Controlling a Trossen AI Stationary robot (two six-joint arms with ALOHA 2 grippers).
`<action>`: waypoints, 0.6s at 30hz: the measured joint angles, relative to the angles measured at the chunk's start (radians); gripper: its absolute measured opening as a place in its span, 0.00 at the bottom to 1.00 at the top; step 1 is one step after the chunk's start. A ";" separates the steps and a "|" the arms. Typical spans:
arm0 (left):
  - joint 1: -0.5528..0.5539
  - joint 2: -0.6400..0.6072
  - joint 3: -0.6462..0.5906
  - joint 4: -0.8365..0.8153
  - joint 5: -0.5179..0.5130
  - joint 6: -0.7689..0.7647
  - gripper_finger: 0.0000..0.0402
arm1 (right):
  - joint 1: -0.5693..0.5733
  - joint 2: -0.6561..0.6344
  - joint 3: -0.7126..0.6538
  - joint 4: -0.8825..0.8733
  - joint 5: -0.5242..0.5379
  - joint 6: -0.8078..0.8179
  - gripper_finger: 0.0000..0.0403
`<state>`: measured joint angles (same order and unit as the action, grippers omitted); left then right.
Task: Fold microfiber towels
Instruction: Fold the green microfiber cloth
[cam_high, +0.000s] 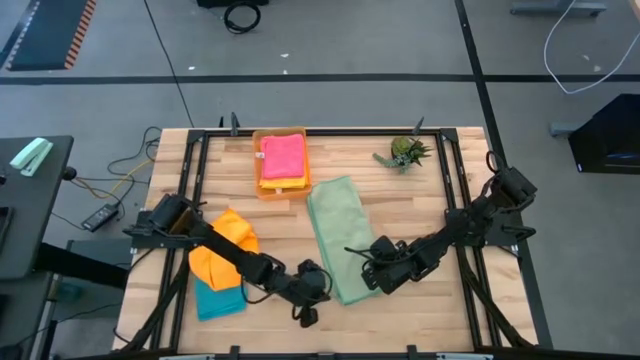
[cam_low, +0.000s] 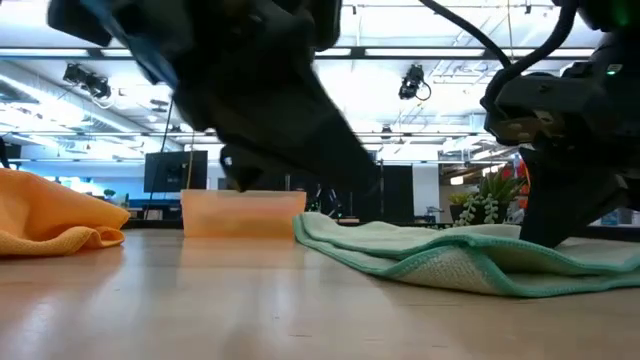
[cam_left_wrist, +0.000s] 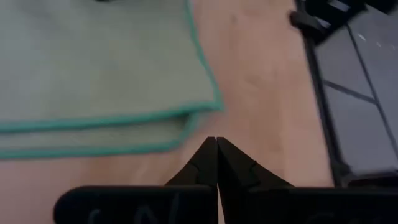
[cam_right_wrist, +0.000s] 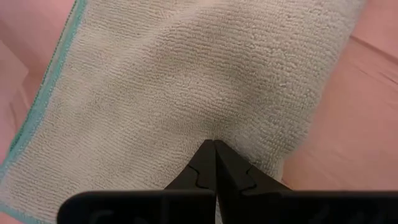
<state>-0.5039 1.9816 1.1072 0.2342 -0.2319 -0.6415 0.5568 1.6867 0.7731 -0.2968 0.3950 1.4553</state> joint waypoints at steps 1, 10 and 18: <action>0.009 0.009 0.000 0.013 -0.007 -0.001 0.01 | 0.000 0.000 0.000 0.002 0.000 0.003 0.00; 0.051 0.104 0.007 0.113 -0.011 -0.054 0.01 | 0.002 -0.002 0.002 0.009 -0.035 0.006 0.00; 0.044 0.106 0.007 0.113 -0.012 -0.070 0.01 | 0.002 -0.003 0.002 0.004 -0.050 -0.004 0.00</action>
<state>-0.4601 2.0872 1.1141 0.3475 -0.2436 -0.7115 0.5583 1.6836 0.7753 -0.2928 0.3454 1.4509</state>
